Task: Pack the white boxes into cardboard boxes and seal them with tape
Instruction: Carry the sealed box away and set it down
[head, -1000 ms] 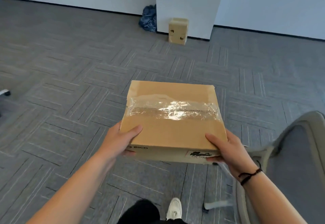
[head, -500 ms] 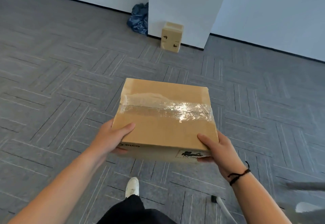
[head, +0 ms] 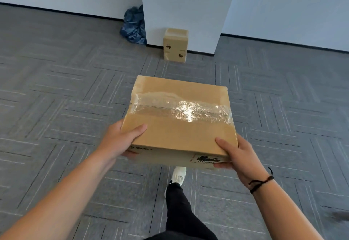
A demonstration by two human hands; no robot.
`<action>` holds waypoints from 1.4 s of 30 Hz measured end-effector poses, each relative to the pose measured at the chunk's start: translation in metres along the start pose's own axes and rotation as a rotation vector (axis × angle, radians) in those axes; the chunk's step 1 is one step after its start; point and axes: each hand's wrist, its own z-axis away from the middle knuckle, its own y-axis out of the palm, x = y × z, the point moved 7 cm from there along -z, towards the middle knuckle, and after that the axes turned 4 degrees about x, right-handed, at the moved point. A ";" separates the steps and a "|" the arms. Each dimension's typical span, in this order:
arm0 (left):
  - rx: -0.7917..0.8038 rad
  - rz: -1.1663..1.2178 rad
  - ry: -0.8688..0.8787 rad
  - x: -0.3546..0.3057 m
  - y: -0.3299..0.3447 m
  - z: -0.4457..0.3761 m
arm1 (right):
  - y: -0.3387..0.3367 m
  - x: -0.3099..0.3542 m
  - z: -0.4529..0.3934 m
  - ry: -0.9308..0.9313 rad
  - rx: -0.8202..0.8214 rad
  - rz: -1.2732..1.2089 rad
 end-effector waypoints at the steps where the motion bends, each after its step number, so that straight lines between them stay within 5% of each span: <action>1: 0.003 -0.006 -0.003 -0.011 0.003 -0.022 | 0.000 0.008 -0.023 -0.003 0.001 -0.004; 42: 0.074 -0.030 -0.065 -0.446 -0.010 -0.848 | 0.057 0.390 -0.845 0.072 -0.082 -0.062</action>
